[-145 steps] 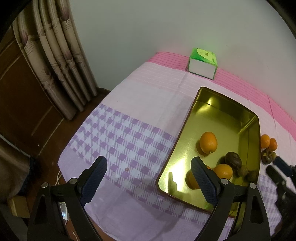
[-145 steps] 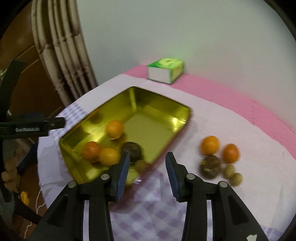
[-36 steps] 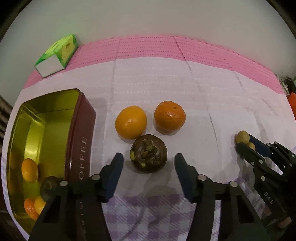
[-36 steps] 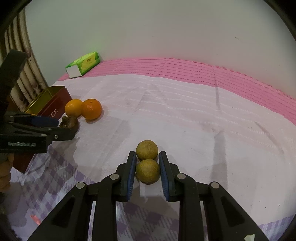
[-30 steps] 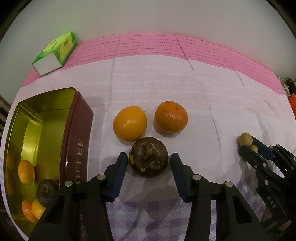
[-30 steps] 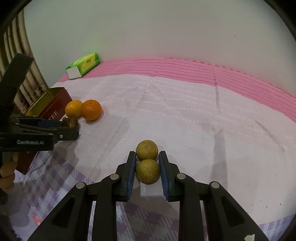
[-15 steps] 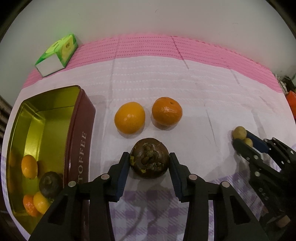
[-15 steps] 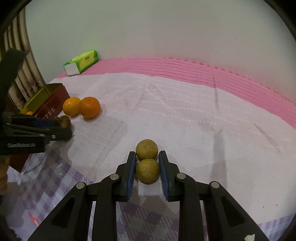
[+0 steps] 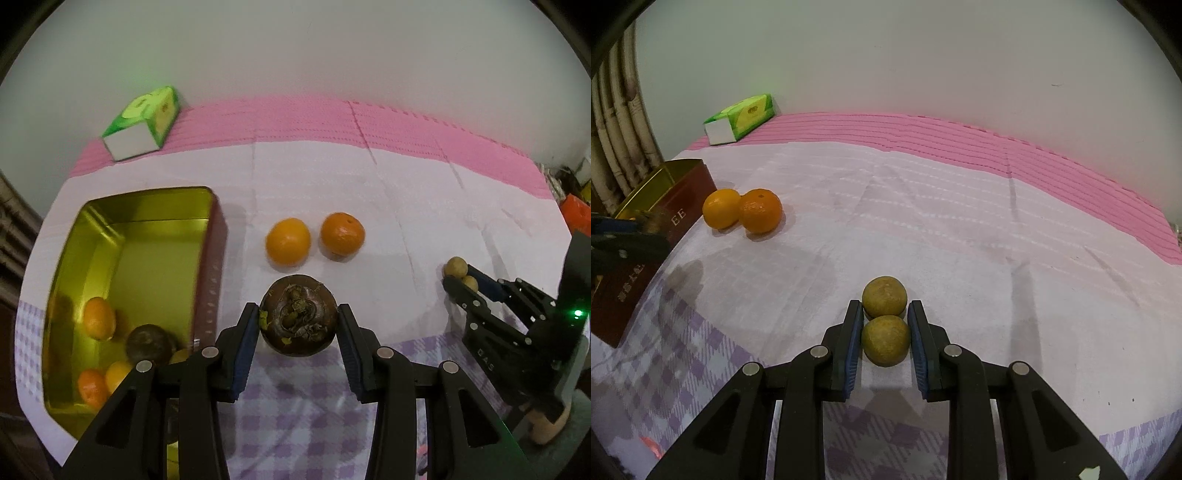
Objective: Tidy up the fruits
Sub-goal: 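Lift the dark brown fruit and carry it over the tin tray with the left tool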
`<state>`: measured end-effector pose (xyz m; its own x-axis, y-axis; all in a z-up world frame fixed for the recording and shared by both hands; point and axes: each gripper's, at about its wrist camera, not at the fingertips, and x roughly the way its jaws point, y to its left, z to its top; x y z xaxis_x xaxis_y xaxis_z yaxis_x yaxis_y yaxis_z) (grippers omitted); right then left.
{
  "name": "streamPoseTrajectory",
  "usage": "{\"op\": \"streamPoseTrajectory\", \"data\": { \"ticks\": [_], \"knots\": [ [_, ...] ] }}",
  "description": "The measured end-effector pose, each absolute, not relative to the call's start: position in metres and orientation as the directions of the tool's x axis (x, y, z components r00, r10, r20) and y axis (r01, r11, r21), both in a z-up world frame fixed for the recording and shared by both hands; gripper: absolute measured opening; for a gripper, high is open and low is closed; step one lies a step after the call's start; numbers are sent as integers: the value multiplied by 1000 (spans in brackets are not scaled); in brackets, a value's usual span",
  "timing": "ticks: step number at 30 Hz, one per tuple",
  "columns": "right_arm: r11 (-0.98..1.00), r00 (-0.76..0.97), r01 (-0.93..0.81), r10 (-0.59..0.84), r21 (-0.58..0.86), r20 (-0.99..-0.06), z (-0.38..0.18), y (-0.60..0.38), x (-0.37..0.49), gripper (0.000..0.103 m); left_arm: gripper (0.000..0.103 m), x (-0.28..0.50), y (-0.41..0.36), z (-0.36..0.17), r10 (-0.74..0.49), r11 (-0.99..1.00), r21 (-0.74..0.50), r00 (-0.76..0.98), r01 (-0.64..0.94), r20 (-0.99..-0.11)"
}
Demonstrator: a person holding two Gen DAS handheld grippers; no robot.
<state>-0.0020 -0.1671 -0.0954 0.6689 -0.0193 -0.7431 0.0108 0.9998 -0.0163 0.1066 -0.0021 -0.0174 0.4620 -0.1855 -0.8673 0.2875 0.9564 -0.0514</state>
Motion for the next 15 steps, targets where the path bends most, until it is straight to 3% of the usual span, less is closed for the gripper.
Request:
{"op": "streamPoseTrajectory", "data": {
  "ticks": [15],
  "knots": [
    [999, 670, 35, -33, -14, -742, -96, -167, -2, 23, 43, 107, 76, -5, -61, 985, 29, 500, 169, -864]
  ]
}}
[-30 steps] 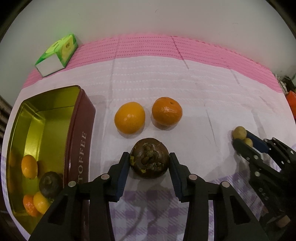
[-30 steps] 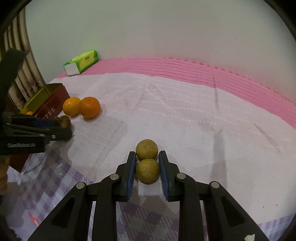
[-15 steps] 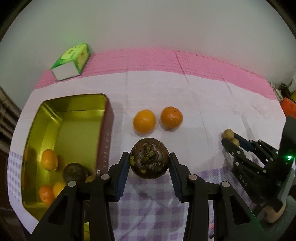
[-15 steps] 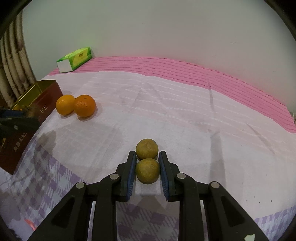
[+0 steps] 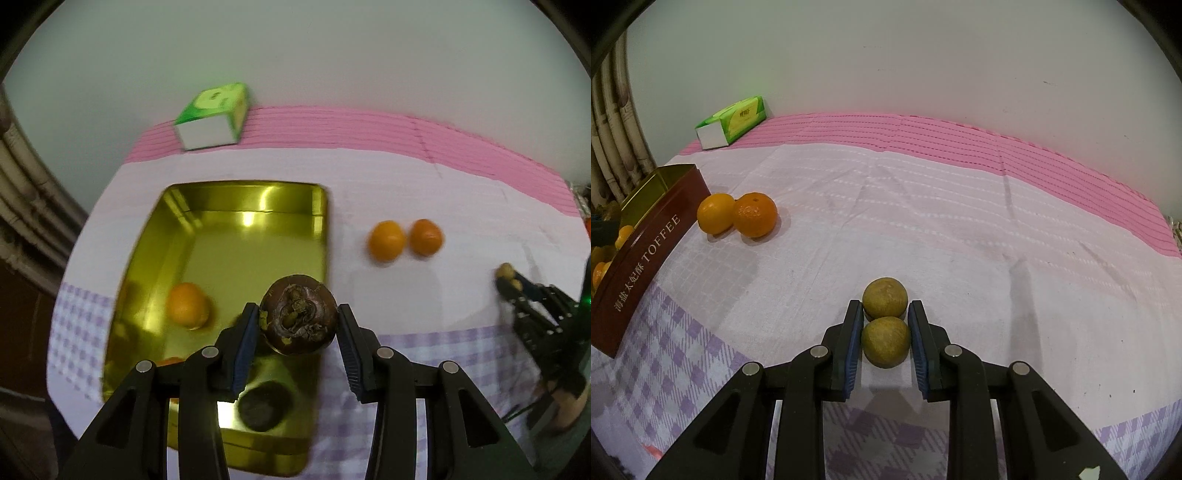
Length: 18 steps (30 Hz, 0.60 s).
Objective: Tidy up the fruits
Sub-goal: 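Lift the dark brown fruit and carry it over the tin tray with the left tool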
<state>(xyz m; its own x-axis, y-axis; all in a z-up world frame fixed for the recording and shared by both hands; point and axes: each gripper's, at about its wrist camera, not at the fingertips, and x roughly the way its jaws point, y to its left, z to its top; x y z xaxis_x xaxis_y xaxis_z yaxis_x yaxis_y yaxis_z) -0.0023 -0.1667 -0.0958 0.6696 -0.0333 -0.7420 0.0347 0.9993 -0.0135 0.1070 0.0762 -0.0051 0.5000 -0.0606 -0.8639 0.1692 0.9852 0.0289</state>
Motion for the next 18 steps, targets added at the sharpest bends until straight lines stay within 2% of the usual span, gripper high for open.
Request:
{"op": "streamPoseTrajectory", "data": {
  "ticks": [8, 18],
  "knots": [
    [999, 670, 35, -33, -13, -742, -96, -167, -2, 23, 43, 108, 117, -19, 6, 991, 69, 482, 113, -876],
    [999, 670, 35, -34, -14, -742, -96, -167, -2, 23, 43, 107, 133, -36, 15, 993, 65, 453, 95, -891]
  ]
}}
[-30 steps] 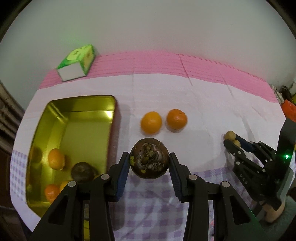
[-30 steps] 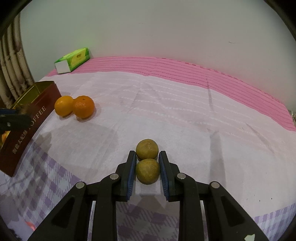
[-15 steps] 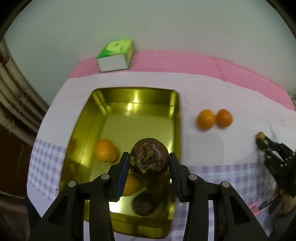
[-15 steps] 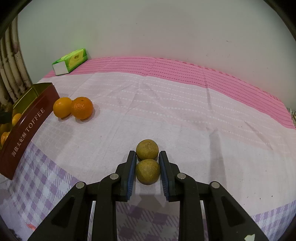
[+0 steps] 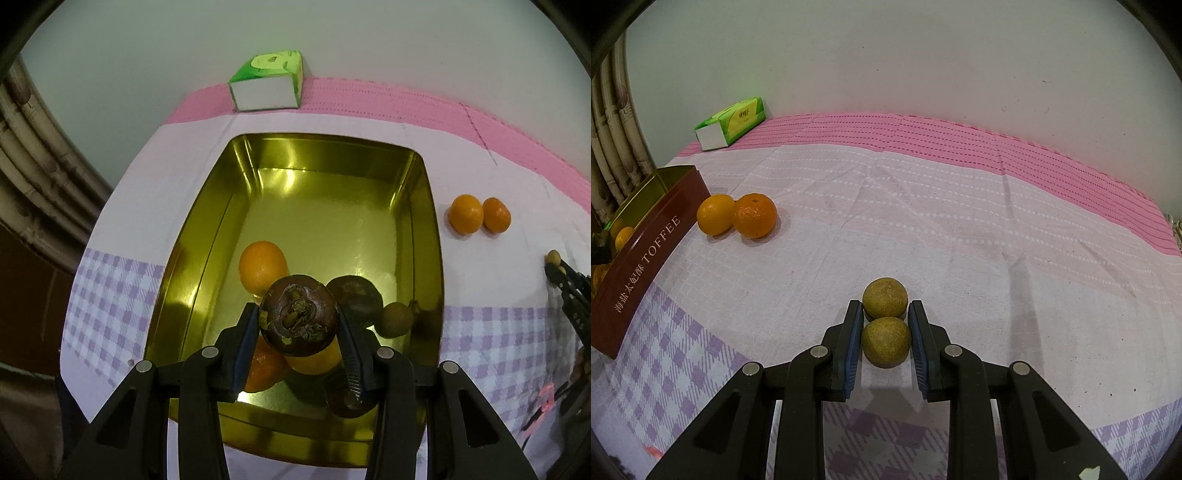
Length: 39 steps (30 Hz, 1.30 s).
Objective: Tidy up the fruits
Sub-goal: 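Lift the dark brown fruit and carry it over the tin tray with the left tool, then open the left tool to drop the dark brown fruit into the tray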
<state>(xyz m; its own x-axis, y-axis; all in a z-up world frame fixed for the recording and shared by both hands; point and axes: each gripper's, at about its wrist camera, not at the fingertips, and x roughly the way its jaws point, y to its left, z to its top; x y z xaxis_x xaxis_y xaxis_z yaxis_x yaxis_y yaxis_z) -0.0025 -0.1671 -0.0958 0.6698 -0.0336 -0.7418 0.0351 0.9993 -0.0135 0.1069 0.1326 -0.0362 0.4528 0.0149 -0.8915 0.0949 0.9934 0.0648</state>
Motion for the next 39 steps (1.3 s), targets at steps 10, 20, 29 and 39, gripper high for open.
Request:
{"op": "streamPoseTrajectory", "data": {
  "ticks": [10, 20, 29, 39],
  "knots": [
    [999, 670, 35, -34, -14, -742, -96, -167, -2, 23, 43, 107, 137, -40, 0, 994, 50, 457, 97, -890],
    [999, 670, 35, -34, -14, -742, -96, -167, -2, 23, 44, 107, 142, -41, -12, 995, 36, 462, 96, -887],
    [999, 669, 36, -39, -20, -742, -96, -166, -3, 23, 45, 108, 143, -40, -9, 995, 37, 458, 92, -889],
    [999, 669, 35, -40, -22, -742, -96, -166, -2, 23, 54, 103, 148, -27, -6, 996, 36, 469, 80, -883]
  ]
}}
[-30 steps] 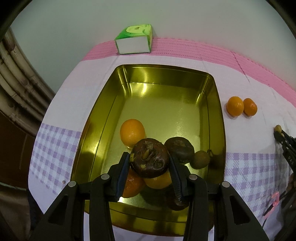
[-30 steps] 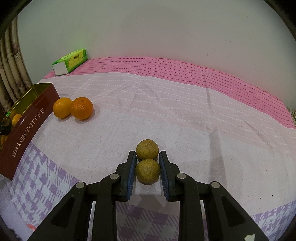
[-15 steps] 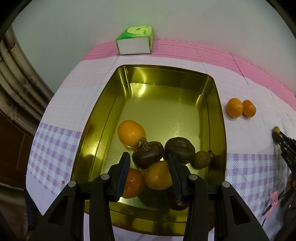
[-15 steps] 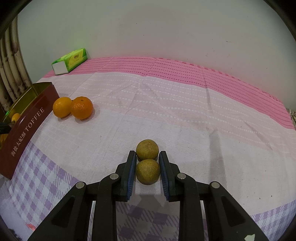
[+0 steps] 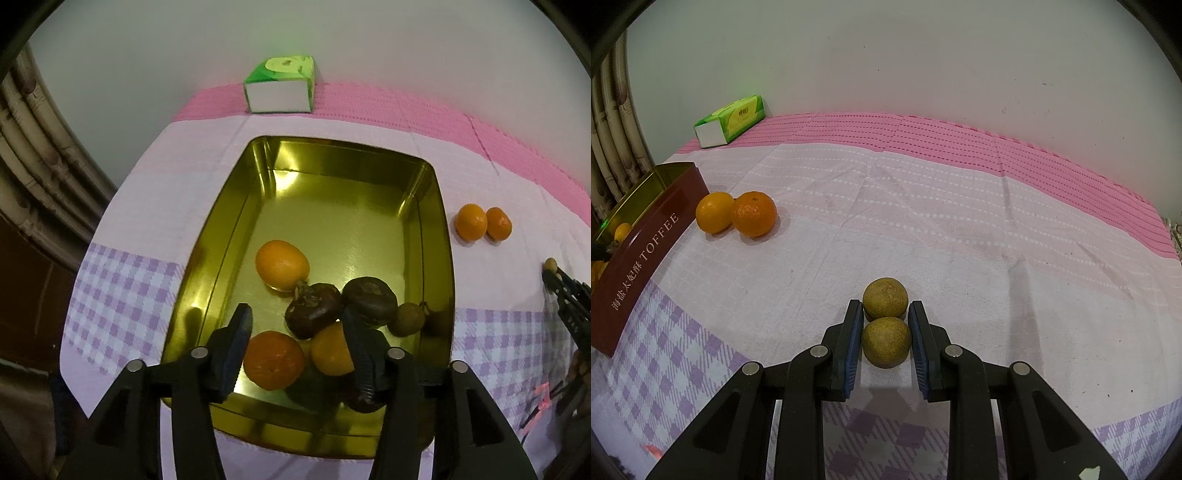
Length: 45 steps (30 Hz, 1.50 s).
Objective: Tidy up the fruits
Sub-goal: 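Open the left tool to drop the dark brown fruit into the tray, then carry the two olive-green fruits toward the tin tray with the right tool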
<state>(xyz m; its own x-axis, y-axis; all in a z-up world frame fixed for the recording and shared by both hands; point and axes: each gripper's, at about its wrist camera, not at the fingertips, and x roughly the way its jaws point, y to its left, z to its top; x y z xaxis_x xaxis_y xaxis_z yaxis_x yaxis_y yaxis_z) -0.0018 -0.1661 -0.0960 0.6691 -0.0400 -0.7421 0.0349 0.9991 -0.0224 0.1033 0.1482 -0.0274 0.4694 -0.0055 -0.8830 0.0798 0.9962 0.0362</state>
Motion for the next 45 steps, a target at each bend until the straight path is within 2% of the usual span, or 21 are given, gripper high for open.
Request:
{"op": "streamPoseTrajectory", "data": {
  "ticks": [9, 20, 24, 45],
  "knots": [
    [999, 669, 35, -41, -23, -742, -96, -167, -1, 24, 61, 93, 166, -10, 11, 997, 46, 502, 56, -865],
    [999, 669, 37, -43, -24, -742, -96, -167, -2, 25, 64, 83, 197, -6, 41, 999, 40, 515, -13, -856],
    [999, 668, 37, -44, -25, -743, -96, -167, -2, 25, 69, 79, 200, -7, 51, 999, 47, 527, -22, -848],
    [996, 644, 61, -88, -64, -760, -90, -157, 2, 23, 79, 79, 209, 1, 80, 997, 50, 572, -67, -816]
  ]
}}
